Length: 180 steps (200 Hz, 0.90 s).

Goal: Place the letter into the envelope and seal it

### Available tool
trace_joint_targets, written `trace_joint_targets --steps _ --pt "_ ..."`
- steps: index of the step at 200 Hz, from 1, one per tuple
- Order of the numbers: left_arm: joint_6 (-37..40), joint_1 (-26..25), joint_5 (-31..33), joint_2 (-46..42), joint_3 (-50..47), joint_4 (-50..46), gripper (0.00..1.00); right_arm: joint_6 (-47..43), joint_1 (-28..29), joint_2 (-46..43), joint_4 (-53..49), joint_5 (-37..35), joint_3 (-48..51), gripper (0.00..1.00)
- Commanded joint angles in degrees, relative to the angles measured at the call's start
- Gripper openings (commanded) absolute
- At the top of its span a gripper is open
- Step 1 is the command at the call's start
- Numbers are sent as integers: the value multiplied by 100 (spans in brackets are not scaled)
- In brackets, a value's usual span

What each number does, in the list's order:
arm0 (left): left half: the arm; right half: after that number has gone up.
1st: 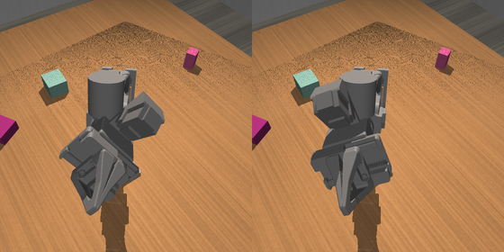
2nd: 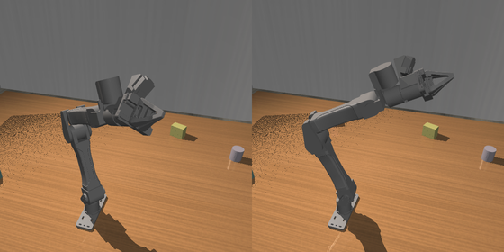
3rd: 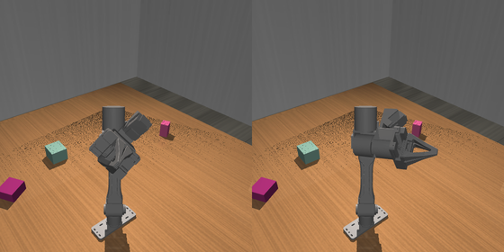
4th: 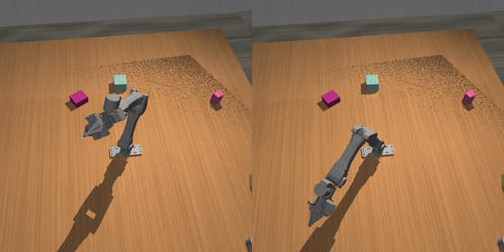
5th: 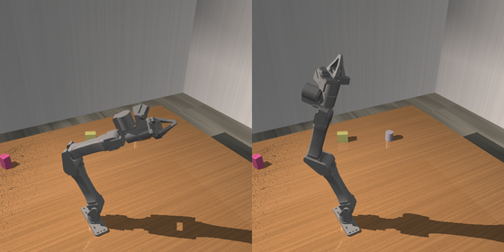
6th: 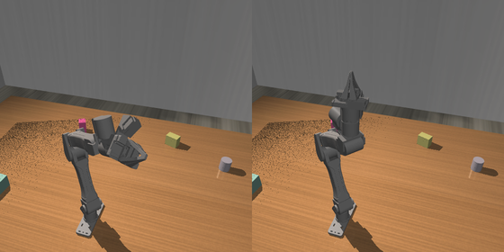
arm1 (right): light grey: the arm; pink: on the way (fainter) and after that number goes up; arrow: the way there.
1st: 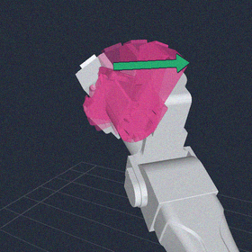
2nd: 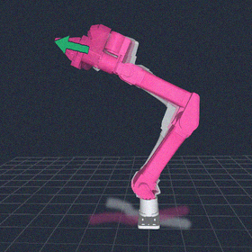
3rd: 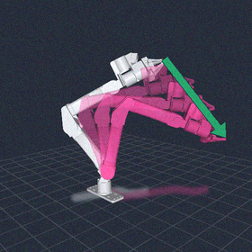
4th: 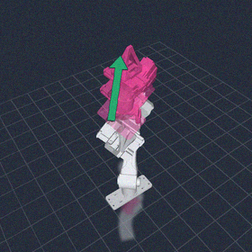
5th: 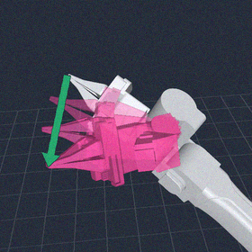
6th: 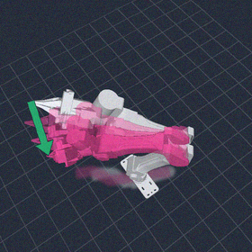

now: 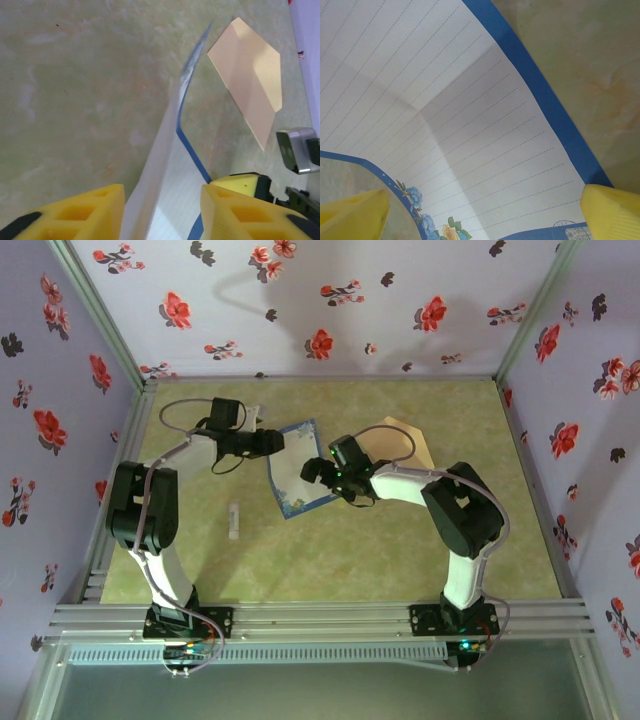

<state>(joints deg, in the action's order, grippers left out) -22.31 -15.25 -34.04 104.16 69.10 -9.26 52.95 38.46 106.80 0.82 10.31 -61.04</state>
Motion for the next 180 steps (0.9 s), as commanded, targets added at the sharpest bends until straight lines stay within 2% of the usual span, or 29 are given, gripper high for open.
trace_joint_targets --steps 1,17,27,40,68,140,161,180 --pt "310 33 227 -193 -78 -265 41 -101 -84 -56 -513 -220 192 100" --pt "388 36 280 -229 -115 -278 36 -102 -97 -67 -509 -214 207 99" --pt "415 36 308 -238 -134 -286 29 -104 -93 -75 -491 -213 220 100" --pt "437 35 324 -244 -140 -305 14 -94 -93 -88 -478 -222 242 100" --pt "445 45 344 -260 -160 -313 0 -104 -113 -107 -482 -240 243 99" --pt "832 47 403 -607 -177 -425 0 -84 -269 -544 -1133 -382 -260 100" --pt "966 32 474 -794 -212 -389 0 -44 -350 -735 -1844 -466 -799 100" --pt "1112 -13 486 -935 -280 -319 0 -92 -459 -749 -2541 -266 -1482 100"
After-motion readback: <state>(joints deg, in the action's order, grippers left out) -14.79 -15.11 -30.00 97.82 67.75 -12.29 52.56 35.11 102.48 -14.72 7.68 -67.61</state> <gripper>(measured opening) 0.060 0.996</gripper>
